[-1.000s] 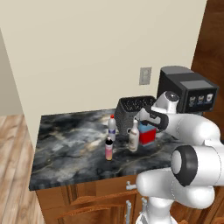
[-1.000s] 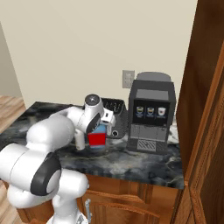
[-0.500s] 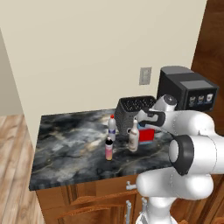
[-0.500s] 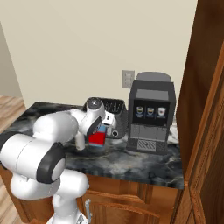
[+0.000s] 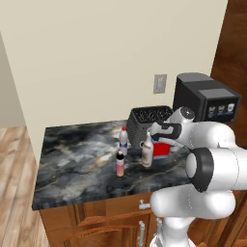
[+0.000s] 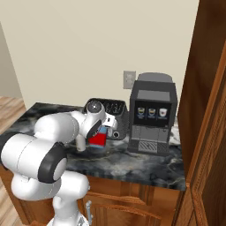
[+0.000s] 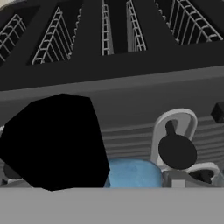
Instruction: Sort all alcoholic drinks to one cabinet, and non-alcoholic drinks to the other.
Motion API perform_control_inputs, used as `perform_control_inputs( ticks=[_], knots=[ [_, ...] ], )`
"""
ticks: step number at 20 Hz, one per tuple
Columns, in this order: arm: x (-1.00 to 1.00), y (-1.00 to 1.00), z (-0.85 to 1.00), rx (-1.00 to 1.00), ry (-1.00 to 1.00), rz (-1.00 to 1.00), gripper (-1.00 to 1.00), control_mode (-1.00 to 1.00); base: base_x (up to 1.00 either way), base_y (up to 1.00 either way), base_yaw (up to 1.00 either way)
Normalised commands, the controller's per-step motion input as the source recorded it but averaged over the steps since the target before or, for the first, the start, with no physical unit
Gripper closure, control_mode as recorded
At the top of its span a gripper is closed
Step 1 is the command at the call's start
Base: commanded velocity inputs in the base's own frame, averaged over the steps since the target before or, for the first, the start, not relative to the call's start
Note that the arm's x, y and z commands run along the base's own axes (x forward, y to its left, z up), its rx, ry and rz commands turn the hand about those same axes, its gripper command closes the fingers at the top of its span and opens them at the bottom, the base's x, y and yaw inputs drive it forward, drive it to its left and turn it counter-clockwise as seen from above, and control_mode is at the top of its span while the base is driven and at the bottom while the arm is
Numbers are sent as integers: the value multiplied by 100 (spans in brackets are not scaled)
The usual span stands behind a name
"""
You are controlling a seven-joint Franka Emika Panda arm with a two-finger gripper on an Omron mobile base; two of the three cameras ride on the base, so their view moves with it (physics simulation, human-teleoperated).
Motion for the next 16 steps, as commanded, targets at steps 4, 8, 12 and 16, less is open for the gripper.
perform_control_inputs(
  ticks=[4, 8, 12, 16],
  knots=[
    [13, 0, 0, 0, 4, 0, 100, -100, 0, 0, 0],
    [10, 0, 5, -1, 6, 0, 100, -100, 0, 0, 0],
    [-1, 0, 43, -2, 0, 0, 100, -100, 0, 0, 0],
    [0, 0, 43, -9, 0, 0, 100, -100, 0, 0, 0]
  ],
)
